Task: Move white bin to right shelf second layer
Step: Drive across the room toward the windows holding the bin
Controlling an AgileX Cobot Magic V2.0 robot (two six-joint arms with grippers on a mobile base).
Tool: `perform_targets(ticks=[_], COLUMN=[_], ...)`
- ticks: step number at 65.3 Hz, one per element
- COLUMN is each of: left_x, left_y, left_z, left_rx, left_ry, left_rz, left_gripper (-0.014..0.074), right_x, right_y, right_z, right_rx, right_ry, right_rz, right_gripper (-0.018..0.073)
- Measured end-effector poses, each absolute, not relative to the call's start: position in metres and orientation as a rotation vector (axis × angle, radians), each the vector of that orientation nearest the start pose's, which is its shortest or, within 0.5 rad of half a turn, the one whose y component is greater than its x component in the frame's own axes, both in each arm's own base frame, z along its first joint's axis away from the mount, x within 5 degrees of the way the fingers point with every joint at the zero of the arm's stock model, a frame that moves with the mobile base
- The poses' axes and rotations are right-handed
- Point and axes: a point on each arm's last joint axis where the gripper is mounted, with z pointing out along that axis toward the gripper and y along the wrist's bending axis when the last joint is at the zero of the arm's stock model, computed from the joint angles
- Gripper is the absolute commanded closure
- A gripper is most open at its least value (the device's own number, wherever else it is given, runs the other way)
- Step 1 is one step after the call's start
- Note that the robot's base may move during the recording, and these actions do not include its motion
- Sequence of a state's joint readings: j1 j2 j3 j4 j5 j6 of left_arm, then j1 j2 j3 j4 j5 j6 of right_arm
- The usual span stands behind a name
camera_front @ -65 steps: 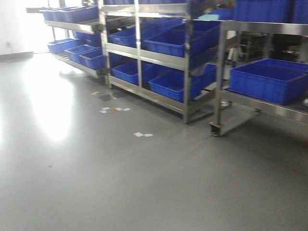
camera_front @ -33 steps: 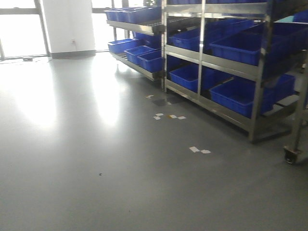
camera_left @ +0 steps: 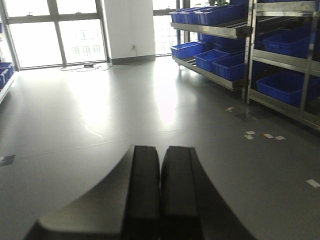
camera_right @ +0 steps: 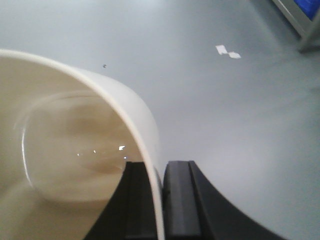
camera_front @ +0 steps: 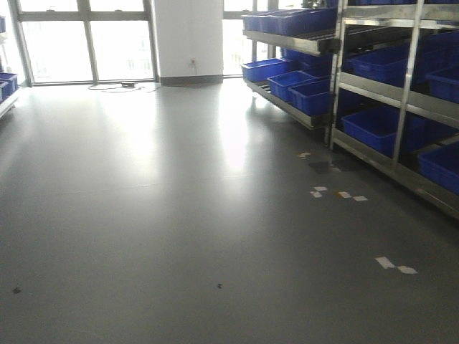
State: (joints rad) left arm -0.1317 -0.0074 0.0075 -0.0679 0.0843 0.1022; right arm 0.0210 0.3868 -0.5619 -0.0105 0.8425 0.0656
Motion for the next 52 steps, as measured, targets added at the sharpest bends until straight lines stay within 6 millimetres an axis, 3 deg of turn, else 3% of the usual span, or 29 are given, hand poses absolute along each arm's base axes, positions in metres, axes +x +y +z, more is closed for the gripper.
perform_targets(ticks=[52], left_x=[0.0556], left_y=[-0.0079], left_z=[0.2034], left_rx=[0.135], left_ry=[1.563], left_rz=[-0.081], left_gripper=[0.0512], right_x=[0.0656], right_y=[0.0007], right_z=[0.3016], right_rx=[0.045], right_ry=[2.151], right_rz=[0.038], right_gripper=[0.0506])
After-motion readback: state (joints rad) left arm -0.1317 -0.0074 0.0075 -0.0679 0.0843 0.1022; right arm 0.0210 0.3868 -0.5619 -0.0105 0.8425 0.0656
